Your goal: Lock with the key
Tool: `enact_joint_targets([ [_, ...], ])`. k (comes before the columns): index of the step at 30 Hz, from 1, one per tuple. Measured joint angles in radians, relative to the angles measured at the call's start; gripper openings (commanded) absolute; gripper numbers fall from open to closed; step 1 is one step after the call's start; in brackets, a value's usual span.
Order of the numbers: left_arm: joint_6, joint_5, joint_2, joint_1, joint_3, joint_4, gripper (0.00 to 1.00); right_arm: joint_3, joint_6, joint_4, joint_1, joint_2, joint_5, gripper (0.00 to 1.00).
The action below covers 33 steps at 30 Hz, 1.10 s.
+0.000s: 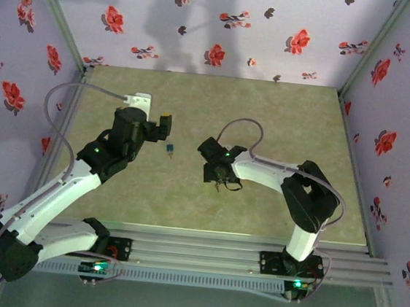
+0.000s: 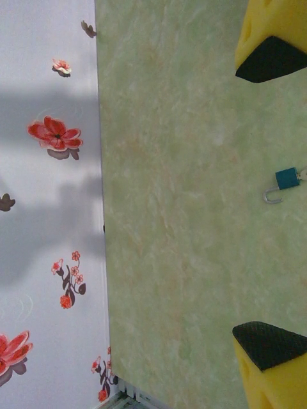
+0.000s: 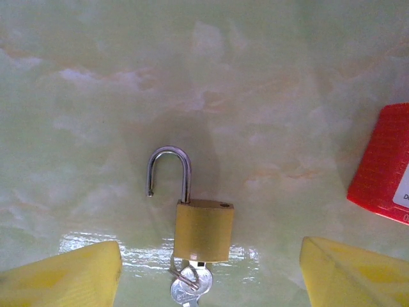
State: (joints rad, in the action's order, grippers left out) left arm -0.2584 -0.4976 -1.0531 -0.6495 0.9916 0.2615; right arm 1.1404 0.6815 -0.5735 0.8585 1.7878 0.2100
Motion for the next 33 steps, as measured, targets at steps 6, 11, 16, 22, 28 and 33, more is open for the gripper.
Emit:
enact_joint_targets([
  [6,0.0,0.0,0.006,0.0,0.0,0.0,1.0,0.007,0.0,0.0,0.0,0.019,0.0,0.66],
  [11,0.0,0.0,0.009,0.0,0.0,0.0,1.0,0.016,-0.002,0.0,0.0,0.04,0.001,0.59],
  [16,0.0,0.0,0.012,0.0,0.0,0.0,1.0,0.017,-0.004,0.0,0.0,0.058,0.001,0.55],
  [22,0.0,0.0,0.013,0.0,0.0,0.0,1.0,0.018,-0.005,0.0,0.0,0.06,0.002,0.5],
  [28,0.0,0.0,0.013,0.0,0.0,0.0,1.0,0.018,-0.008,0.0,0.0,0.067,0.002,0.46],
  [33,0.0,0.0,0.013,0.0,0.0,0.0,1.0,0.018,-0.008,0.0,0.0,0.071,0.002,0.42],
])
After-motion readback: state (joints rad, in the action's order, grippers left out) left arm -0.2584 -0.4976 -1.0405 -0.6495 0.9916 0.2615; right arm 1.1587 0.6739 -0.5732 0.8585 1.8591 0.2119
